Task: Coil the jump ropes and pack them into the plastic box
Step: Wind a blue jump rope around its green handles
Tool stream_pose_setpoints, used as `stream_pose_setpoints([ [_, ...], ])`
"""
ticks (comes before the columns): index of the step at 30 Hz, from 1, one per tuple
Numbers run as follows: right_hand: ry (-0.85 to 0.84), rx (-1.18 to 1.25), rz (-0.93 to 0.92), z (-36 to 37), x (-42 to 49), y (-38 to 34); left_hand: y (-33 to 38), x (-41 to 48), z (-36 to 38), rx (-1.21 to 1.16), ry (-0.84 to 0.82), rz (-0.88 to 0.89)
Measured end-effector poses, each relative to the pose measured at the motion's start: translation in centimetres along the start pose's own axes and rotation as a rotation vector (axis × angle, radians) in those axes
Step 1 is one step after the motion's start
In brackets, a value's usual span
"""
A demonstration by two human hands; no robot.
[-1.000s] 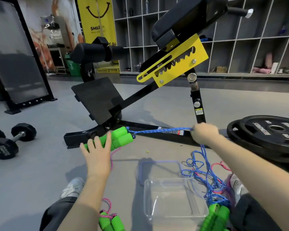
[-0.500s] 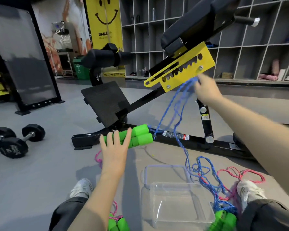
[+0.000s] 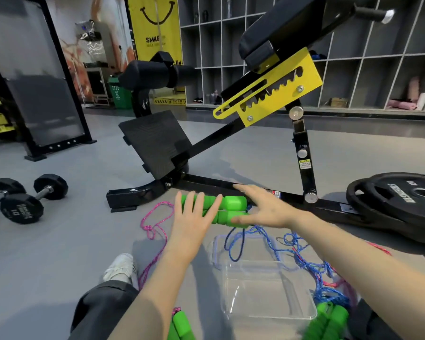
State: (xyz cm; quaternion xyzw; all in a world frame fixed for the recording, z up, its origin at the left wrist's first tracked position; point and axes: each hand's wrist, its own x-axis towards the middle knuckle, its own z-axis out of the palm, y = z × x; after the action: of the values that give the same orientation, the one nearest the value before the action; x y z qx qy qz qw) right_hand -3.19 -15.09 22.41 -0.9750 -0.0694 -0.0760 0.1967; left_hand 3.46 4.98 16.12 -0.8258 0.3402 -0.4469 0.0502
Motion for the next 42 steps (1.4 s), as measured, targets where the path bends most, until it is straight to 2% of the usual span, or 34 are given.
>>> stream_pose_setpoints([
  [3, -0.014, -0.331, -0.046, 2.4, 0.1, -0.5, 1.2, 0.1, 0.4, -0.003, 0.064, 0.026],
  [6, 0.084, -0.420, -0.001, 3.8, -0.2, -0.2, 2.1, -0.2, 0.9, 0.016, 0.097, 0.024],
  [11, 0.129, -0.403, 0.081, 4.4, -1.7, 0.0, 3.2, -0.6, 1.1, -0.005, 0.069, 0.048],
  [18, 0.136, -0.382, 0.047, 4.5, -2.6, 0.6, 3.8, -0.8, 0.2, -0.024, -0.169, 0.056],
  [22, 0.110, -0.321, 0.006, 3.9, -2.7, 0.8, 3.8, -1.1, 0.0, -0.030, -0.209, 0.051],
  [34, 0.171, -0.332, -0.028, 4.4, -3.1, 1.6, 3.8, -1.9, 0.6, -0.023, -0.181, 0.040],
  [42, 0.268, -0.264, -0.085, 5.3, -4.2, 2.6, 4.5, -1.9, 1.2, 0.014, -0.066, 0.083],
])
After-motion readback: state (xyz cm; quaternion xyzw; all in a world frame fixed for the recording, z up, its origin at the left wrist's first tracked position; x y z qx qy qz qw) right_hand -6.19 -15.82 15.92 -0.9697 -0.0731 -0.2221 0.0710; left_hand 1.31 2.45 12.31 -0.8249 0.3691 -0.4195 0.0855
